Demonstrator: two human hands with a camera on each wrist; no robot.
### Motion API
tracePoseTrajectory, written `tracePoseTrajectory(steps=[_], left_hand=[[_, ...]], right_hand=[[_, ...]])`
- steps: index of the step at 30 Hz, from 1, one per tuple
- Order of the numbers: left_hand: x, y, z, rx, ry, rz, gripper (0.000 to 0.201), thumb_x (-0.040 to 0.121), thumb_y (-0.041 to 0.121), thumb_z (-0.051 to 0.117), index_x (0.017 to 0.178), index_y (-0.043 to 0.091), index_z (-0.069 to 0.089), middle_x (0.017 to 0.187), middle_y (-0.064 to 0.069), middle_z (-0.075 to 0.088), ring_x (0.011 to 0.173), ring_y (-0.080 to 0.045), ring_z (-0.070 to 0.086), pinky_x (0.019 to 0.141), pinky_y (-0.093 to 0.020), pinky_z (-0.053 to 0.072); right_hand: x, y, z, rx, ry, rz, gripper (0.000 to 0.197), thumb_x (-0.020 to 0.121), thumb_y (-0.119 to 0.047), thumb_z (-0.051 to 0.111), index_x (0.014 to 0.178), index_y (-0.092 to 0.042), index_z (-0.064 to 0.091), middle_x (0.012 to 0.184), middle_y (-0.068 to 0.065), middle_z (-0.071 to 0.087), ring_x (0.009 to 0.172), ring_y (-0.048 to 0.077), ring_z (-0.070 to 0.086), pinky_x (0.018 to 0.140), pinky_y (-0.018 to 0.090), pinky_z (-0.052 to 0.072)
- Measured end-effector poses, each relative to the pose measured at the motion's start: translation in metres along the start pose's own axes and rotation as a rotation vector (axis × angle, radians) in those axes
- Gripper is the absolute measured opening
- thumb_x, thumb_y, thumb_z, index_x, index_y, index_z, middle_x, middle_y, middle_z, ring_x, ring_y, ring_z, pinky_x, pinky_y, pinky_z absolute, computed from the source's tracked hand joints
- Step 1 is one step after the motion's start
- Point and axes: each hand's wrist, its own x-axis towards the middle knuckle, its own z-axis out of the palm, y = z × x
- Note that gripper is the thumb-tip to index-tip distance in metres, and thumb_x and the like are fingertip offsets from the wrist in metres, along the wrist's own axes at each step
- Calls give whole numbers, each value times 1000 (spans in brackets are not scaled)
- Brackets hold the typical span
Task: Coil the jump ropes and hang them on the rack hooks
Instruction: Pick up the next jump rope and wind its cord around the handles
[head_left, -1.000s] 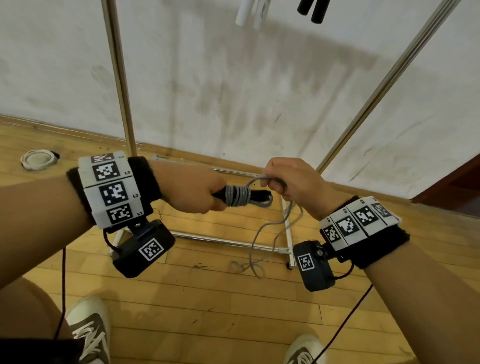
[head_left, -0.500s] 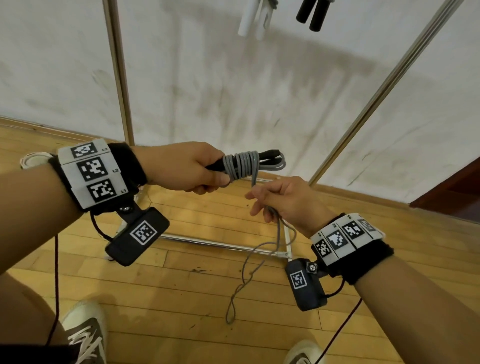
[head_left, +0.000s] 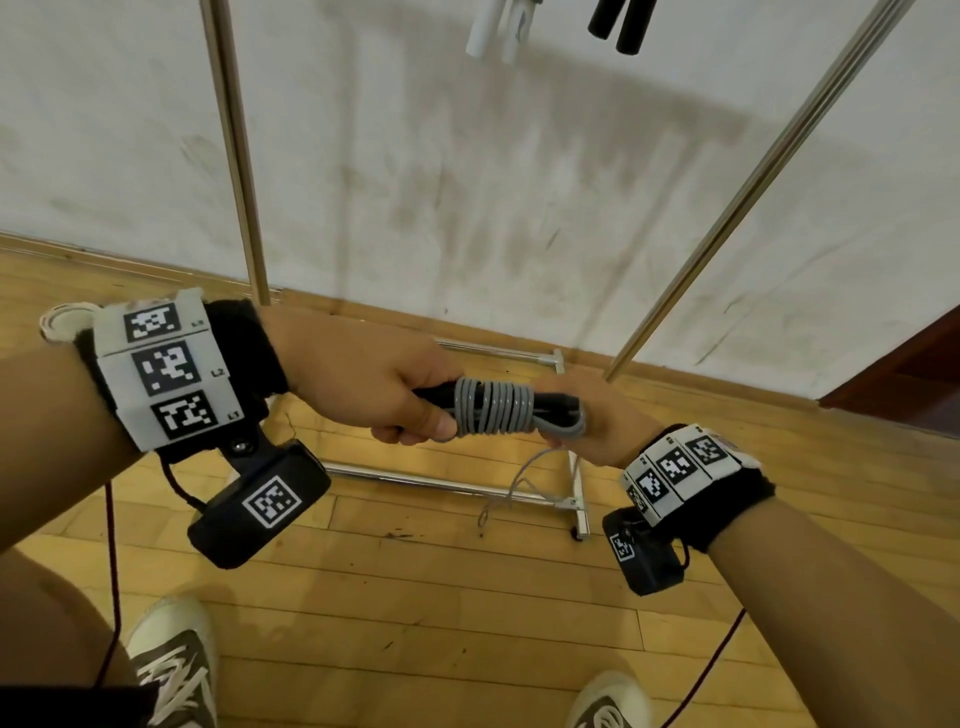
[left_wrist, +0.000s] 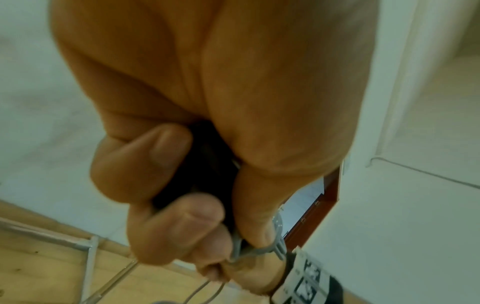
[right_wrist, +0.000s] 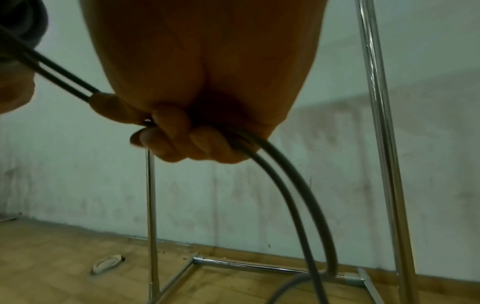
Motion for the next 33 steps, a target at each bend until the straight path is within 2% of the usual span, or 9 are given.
tracePoseTrajectory(steps=[4, 6, 11, 14, 20, 23, 27, 30, 33], left_hand=[[7, -3, 6, 81, -24, -80, 14, 100, 24, 55, 86, 22, 55, 68, 8, 58, 60, -6, 54, 64, -23, 49], [10, -6, 8, 159, -21, -137, 14, 100, 28, 55, 88, 22, 57, 70, 7, 59, 59, -5, 53, 63, -22, 49], [18, -16, 9, 318, 58, -245, 16, 100, 35, 53, 91, 23, 56, 80, 0, 64, 66, -13, 55, 71, -34, 53], [19, -21, 2, 300, 173, -253, 18, 101, 33, 52, 88, 20, 56, 79, -1, 63, 66, -15, 55, 72, -37, 52], [16, -25, -15, 177, 427, -222, 17, 101, 29, 53, 87, 20, 56, 73, 3, 60, 61, -11, 53, 61, -27, 43], [15, -23, -18, 78, 489, -171, 18, 100, 27, 54, 85, 17, 56, 72, 0, 60, 63, -14, 54, 64, -31, 47], [13, -17, -18, -44, 490, -69, 17, 100, 22, 54, 90, 9, 58, 67, 3, 58, 58, -12, 53, 57, -24, 46], [6, -12, -19, -85, 434, 1, 14, 100, 21, 54, 93, 9, 59, 65, 7, 57, 56, -9, 52, 53, -20, 44], [0, -8, -19, -83, 358, 36, 13, 101, 19, 53, 94, 9, 59, 67, 3, 57, 57, -11, 51, 55, -23, 43]], right_hand=[[4, -1, -4, 8, 72, 21, 32, 95, -40, 56, 83, -11, 61, 72, 4, 60, 64, 12, 51, 62, 32, 43], [5, -2, -8, 69, 103, 43, 33, 93, -45, 58, 89, -11, 62, 71, -2, 58, 62, 7, 49, 60, 28, 42], [9, -19, -22, 620, 156, 140, 24, 95, -16, 52, 75, -7, 60, 53, -1, 46, 43, 9, 35, 41, 23, 28], [8, -28, -29, 747, 185, 123, 22, 96, -6, 44, 83, 3, 59, 50, 3, 46, 39, 9, 32, 37, 19, 24], [1, -32, -24, 912, 169, -19, 23, 95, 11, 43, 110, 6, 60, 75, 11, 61, 58, 14, 50, 51, 23, 38], [0, -29, -19, 971, 197, -94, 30, 93, 14, 46, 113, 0, 63, 88, 14, 70, 71, 14, 62, 62, 23, 46], [1, -25, -9, 949, 240, -41, 13, 93, -6, 59, 95, -6, 72, 80, 13, 74, 62, 14, 64, 54, 21, 49], [2, -21, -4, 826, 219, 23, 29, 87, -40, 64, 85, -14, 76, 65, 9, 70, 47, 11, 55, 43, 20, 40], [2, -16, -4, 735, 233, 28, 38, 80, -52, 63, 84, -18, 78, 56, -2, 62, 42, 10, 42, 41, 19, 34]])
